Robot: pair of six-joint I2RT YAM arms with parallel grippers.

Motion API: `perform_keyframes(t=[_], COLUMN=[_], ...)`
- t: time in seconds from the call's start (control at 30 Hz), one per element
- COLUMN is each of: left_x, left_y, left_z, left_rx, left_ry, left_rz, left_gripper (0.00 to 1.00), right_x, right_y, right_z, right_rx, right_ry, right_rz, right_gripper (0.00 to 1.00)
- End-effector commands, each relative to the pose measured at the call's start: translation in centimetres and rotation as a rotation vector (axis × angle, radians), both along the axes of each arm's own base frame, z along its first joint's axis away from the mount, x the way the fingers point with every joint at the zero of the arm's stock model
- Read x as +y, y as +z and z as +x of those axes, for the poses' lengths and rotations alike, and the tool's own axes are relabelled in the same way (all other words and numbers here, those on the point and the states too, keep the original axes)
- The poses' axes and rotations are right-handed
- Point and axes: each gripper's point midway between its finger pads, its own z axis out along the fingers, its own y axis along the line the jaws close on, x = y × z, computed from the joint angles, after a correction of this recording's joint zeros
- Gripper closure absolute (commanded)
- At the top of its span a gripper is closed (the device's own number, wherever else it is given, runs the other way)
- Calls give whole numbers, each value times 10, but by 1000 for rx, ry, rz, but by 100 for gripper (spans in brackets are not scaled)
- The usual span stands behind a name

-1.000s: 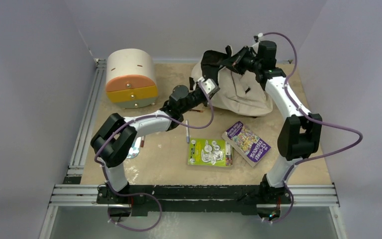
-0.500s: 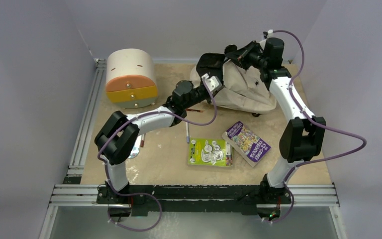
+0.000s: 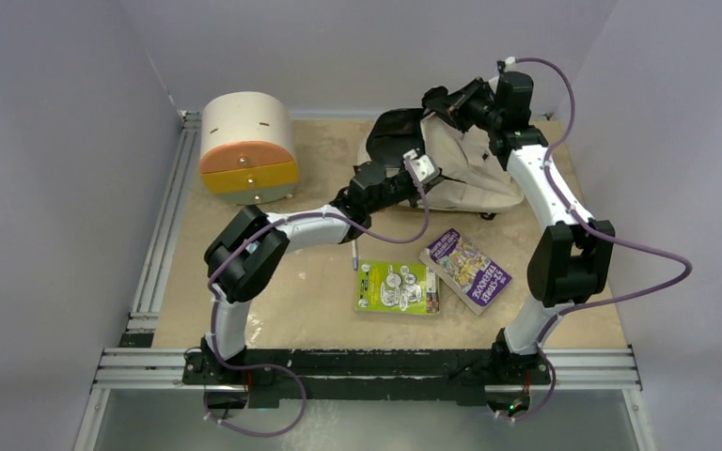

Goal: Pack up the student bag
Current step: Unzip the student bag at the center of the board.

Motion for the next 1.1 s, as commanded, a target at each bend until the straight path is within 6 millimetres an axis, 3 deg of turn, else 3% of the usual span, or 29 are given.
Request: perform_keyframes(t=[0.0,0.37,0.57,0.8,1.07], left_x=[-35,-73,-79,-102,-113], left_y=[12,-2,-16,-18,-38], left_z=[-31,-47,-40,-43,-46], left_rx=[14,30,63,69,111], left_ry=[-104,-164,-145,-179,-209], left_rz=[-42,-44,-54,-77,-58], left_gripper=[100,100,100,100,100], right_x=[-2,4,8,28,29], right_y=[75,65,63,54,55], right_z=[-3,-6,-13,-21,-24], right_rx=[-229,-207,-202,-182,-181], right_ry=[-27,10,27,69,65], right_rz=[5,-14,-28,-29,-31], right_gripper=[100,100,100,100,100])
